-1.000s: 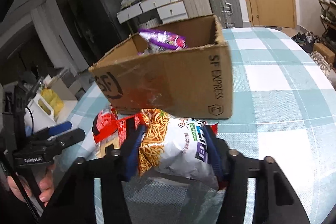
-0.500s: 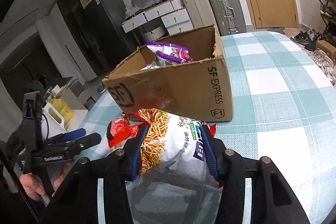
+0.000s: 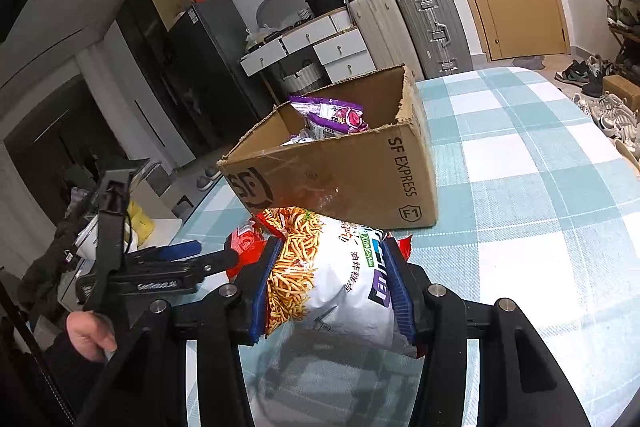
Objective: Organize snacks
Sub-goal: 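Grasp the orange noodle-snack bag with the right gripper and lift it, then grasp the red chocolate-bar pack with the left gripper while the right holds the noodle bag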
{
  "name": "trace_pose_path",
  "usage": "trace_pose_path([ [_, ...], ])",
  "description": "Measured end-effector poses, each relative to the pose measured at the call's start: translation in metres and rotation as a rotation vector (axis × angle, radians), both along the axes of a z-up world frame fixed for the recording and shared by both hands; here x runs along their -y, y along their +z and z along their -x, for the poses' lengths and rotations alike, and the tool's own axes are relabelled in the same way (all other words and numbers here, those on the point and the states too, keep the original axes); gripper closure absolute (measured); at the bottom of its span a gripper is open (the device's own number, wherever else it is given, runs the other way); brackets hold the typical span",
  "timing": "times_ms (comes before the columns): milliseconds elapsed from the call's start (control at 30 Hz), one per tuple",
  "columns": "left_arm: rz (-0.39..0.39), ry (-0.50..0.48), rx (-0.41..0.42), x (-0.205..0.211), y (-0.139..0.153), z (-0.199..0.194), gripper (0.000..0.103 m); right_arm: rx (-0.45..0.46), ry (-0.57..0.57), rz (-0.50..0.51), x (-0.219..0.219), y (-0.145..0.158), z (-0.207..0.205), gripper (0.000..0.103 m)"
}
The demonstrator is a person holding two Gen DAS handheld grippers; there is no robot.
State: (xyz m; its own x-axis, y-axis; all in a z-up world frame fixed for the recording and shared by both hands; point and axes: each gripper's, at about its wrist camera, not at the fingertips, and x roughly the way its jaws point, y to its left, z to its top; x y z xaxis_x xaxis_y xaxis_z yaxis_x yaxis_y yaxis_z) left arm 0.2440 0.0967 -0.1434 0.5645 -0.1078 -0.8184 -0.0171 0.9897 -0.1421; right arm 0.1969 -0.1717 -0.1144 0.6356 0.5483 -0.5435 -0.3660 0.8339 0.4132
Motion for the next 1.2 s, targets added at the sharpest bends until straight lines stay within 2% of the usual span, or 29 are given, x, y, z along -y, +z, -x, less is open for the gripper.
trace_pose_path([
  [367, -0.024, -0.011, 0.002, 0.002, -0.009, -0.024, 0.001, 0.001, -0.03, -0.035, 0.018, 0.002, 0.011, 0.053],
  [433, -0.027, -0.021, 0.001, 0.002, -0.012, -0.029, 0.004, 0.003, -0.029, -0.034, 0.019, 0.003, 0.012, 0.053],
  [467, -0.025, -0.027, -0.006, 0.002, -0.014, -0.032, 0.011, 0.005, -0.027, -0.031, 0.019, 0.004, 0.012, 0.053],
  [533, -0.029, -0.039, 0.001, 0.002, -0.015, -0.035, 0.016, 0.008, -0.027, -0.024, 0.019, 0.004, 0.012, 0.053],
  [600, -0.03, -0.058, 0.009, 0.003, -0.014, -0.035, 0.029, 0.008, -0.028, -0.027, 0.019, 0.005, 0.013, 0.053],
  [633, -0.03, -0.067, 0.015, 0.003, -0.014, -0.035, 0.032, 0.008, -0.03, -0.031, 0.019, 0.005, 0.013, 0.053],
  [700, -0.03, -0.08, 0.033, 0.002, -0.014, -0.033, 0.052, 0.005, -0.03, -0.033, 0.019, 0.004, 0.012, 0.053],
  [800, -0.012, -0.089, 0.049, -0.003, -0.013, -0.029, 0.057, 0.002, -0.028, -0.036, 0.017, 0.004, 0.012, 0.053],
  [1200, 0.008, -0.074, 0.052, -0.012, -0.006, -0.013, 0.058, 0.012, -0.031, -0.037, 0.017, 0.008, 0.016, 0.053],
])
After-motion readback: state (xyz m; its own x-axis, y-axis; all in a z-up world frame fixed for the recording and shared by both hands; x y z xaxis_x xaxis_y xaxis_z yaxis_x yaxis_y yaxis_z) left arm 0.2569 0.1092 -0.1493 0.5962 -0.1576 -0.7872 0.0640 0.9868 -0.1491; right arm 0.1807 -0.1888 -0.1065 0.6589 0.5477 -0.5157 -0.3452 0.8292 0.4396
